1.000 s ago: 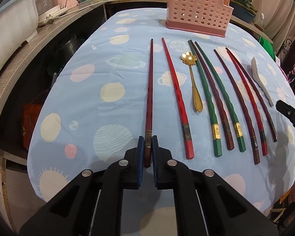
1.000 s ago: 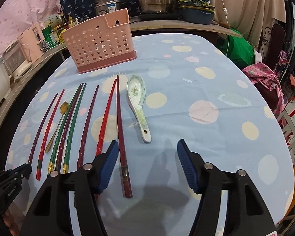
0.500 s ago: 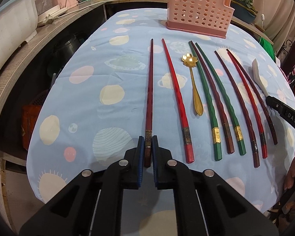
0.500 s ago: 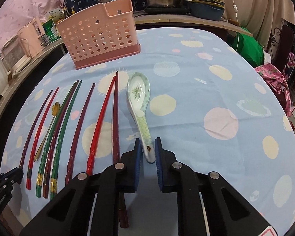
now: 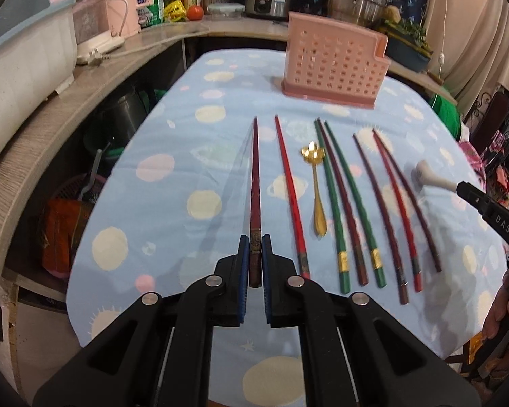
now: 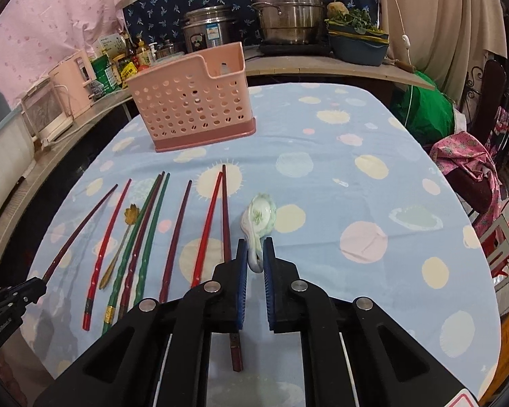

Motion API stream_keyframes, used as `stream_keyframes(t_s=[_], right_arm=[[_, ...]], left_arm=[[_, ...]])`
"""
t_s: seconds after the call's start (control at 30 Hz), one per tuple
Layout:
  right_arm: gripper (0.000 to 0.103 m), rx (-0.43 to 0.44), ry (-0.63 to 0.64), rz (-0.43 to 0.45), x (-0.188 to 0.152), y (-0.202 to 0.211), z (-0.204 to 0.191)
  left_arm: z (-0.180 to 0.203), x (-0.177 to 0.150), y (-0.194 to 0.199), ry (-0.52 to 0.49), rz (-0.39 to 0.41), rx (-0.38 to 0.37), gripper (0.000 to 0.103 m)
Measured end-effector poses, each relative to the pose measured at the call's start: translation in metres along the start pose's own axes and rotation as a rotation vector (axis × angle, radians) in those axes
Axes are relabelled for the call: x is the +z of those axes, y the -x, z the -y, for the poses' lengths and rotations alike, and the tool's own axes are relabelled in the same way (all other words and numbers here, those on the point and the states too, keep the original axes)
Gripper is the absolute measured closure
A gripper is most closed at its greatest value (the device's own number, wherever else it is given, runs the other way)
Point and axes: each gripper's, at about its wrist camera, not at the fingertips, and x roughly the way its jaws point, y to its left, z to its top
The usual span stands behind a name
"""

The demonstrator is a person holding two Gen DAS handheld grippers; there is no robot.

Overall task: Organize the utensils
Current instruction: 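Grasp a dark red chopstick with the left tool while the right tool grasps the white ceramic spoon, then lift the chopstick and spoon and carry both over the pink basket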

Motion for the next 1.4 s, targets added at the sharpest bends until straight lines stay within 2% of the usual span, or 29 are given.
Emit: stream_keyframes(t_s=[0.23, 0.4, 0.63, 0.87, 1.2, 1.3, 1.4], right_arm=[[0.096, 0.021, 0.003, 0.045, 0.022, 0.018, -0.003], [0.096, 0.066, -0.030, 0.053, 0.038, 0.019, 0.001], [0.096, 0.120, -0.056, 0.090, 0.068, 0.021, 0.003], [0.096, 0.198, -0.083, 0.169, 0.126, 0.021, 0.004], [0.096, 0.336, -0.157, 0.280, 0.219, -0.010, 0.008], [0.096, 0.350, -0.161, 0.297, 0.237, -0.025, 0.004], [0.096, 0.354, -0.157, 0.288, 0.248, -0.042, 0.001]], left_arm=[[-0.003, 0.039, 0.033, 0.013, 0.136, -0.006, 0.096], [-0.006, 0.077, 0.051, 0.023, 0.233, 0.002, 0.096], [-0.008, 0.133, 0.065, 0.036, 0.316, -0.010, 0.096], [0.000, 0.195, 0.085, 0.045, 0.401, -0.055, 0.096], [0.025, 0.286, 0.132, 0.066, 0.620, -0.125, 0.096], [0.028, 0.306, 0.127, 0.076, 0.656, -0.129, 0.096], [0.033, 0.321, 0.109, 0.078, 0.650, -0.122, 0.096]])
